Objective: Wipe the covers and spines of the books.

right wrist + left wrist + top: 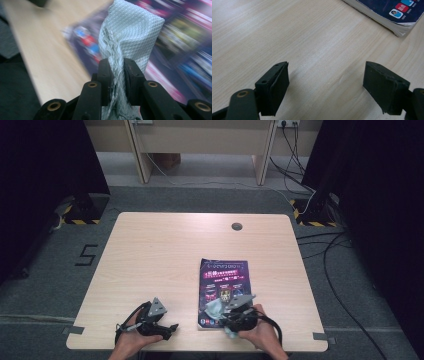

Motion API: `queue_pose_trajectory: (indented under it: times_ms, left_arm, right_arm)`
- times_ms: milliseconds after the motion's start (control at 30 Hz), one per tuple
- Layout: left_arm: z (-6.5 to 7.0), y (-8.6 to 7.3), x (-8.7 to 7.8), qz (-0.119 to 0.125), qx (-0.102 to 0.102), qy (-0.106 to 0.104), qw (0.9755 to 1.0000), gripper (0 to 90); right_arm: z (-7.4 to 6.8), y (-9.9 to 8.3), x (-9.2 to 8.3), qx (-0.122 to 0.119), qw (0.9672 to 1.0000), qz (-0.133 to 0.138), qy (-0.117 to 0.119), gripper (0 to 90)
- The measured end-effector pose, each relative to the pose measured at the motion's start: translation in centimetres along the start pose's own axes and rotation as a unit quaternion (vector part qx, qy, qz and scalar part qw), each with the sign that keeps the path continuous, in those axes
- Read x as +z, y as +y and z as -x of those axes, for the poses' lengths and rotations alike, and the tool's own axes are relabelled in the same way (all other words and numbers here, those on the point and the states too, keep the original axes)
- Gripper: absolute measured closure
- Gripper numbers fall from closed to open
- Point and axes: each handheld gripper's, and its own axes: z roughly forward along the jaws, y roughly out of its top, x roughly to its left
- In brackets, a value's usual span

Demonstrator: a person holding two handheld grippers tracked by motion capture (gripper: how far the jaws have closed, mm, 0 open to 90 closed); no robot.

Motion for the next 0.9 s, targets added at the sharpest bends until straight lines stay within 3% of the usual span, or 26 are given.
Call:
queue_pose_trajectory:
  times_ms: [33, 67, 100, 233, 400, 567, 667, 767, 900]
  left_arm:
    - [0.0, 0.0, 0.0, -0.001, 0.001, 0.000, 1.0000, 20.1]
    - [0.0, 0.0, 0.0, -0.001, 0.001, 0.000, 1.0000, 20.1]
    - [0.0, 0.1, 0.1, 0.001, -0.001, -0.001, 1.0000, 20.1]
    - [0.0, 0.1, 0.1, 0.000, 0.000, 0.000, 1.0000, 20.1]
    - [0.1, 0.1, 0.2, -0.004, 0.002, 0.000, 1.0000, 20.1]
    - [0.1, 0.1, 0.3, -0.003, 0.002, -0.002, 1.0000, 20.1]
    - [0.1, 0.2, 0.3, 0.000, 0.001, -0.002, 1.0000, 20.1]
    - [0.2, 0.1, 0.3, -0.003, 0.003, -0.002, 1.0000, 20.1]
    - [0.2, 0.2, 0.4, 0.000, 0.002, -0.003, 1.0000, 20.1]
  right_arm:
    - [1.4, -1.1, -1.1, 0.015, 0.9996, 0.001, -0.025, 77.2]
    - [1.4, -1.1, -1.1, 0.015, 0.9996, 0.001, -0.025, 77.2]
    - [2.6, -2.3, -2.1, 0.032, 0.9985, 0.005, -0.045, 77.3]
    - [3.7, -3.9, -3.6, 0.051, 0.9961, 0.009, -0.071, 77.3]
    - [3.3, -4.0, -3.7, 0.044, 0.9963, 0.004, -0.073, 77.2]
    - [2.1, -3.3, -2.7, 0.027, 0.9983, 0.010, -0.051, 77.1]
    - [1.7, -2.7, -2.2, 0.017, 0.9986, 0.009, -0.049, 77.2]
    - [1.9, -2.1, -1.8, 0.014, 0.9985, 0.007, -0.052, 77.3]
    - [3.8, -1.3, -1.4, 0.032, 0.9967, 0.011, -0.073, 77.3]
